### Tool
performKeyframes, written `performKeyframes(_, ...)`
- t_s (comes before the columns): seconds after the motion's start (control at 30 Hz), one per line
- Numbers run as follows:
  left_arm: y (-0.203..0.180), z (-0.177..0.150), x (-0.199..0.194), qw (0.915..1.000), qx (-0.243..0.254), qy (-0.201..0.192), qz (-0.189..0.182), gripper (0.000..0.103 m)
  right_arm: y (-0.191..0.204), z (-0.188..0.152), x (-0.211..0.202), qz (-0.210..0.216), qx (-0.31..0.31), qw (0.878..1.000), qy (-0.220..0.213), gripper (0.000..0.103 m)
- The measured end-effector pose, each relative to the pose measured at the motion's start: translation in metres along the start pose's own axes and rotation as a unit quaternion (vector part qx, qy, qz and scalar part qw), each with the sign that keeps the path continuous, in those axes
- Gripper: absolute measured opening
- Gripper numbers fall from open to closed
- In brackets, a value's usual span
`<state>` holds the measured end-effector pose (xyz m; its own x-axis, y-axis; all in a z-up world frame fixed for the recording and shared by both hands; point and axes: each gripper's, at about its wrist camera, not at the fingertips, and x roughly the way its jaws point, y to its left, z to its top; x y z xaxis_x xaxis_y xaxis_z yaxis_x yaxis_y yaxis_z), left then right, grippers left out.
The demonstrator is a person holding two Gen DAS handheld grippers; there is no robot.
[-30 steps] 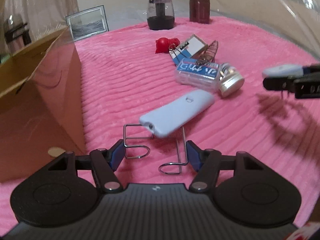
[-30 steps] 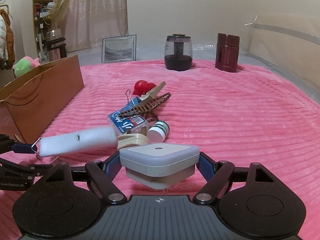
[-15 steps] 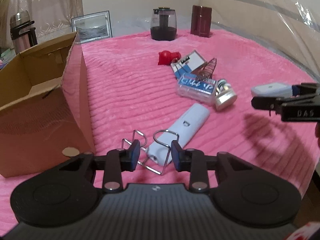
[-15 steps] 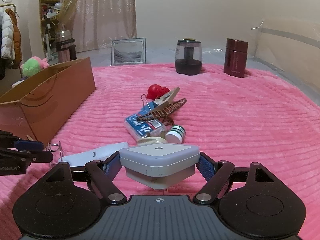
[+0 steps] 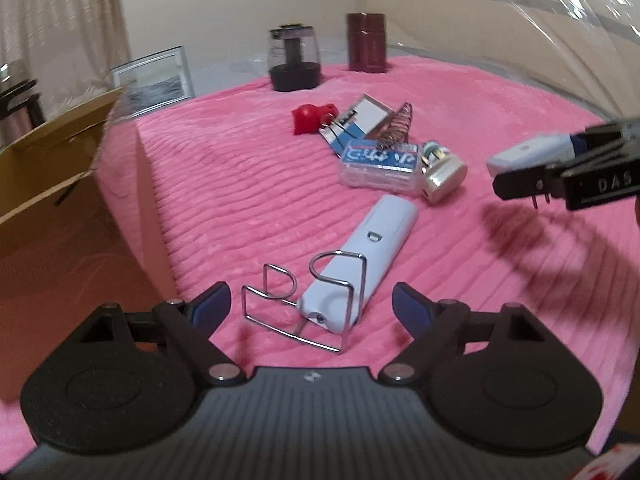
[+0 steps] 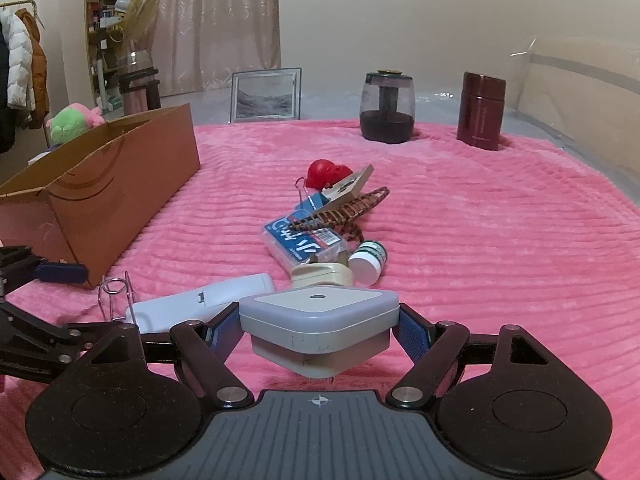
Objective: Organize rigid objects
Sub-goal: 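Lift the wire holder with the left tool while the right tool carries the night-light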
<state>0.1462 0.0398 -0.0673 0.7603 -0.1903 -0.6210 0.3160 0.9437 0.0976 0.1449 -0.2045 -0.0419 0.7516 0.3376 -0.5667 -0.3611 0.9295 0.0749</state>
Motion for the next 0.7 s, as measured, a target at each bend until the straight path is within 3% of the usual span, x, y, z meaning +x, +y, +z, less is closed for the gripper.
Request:
performKeyframes(0.2, 0.004, -0.002, 0.016, 0.9992, 0.037, 0.011, -0.011, 0.083, 0.005, -0.004, 0.008, 0.001, -0.001, 1.000, 0.009, 0.077)
performKeyframes(0.27, 0.004, -0.003, 0.019, 0.9987, 0.044, 0.020, -0.014, 0.075, 0.006, -0.005, 0.010, 0.002, -0.002, 1.000, 0.011, 0.077)
performKeyframes(0.33, 0.005, -0.005, 0.020, 0.9988, 0.035, 0.028, -0.021, 0.070, 0.008, -0.006, 0.010, 0.003, -0.003, 1.000, 0.012, 0.077)
performKeyframes(0.7, -0.005, -0.012, 0.004, 0.9983, 0.006, 0.032, -0.048, 0.070, 0.010, -0.006, 0.008, 0.000, -0.007, 1.000, 0.011, 0.077)
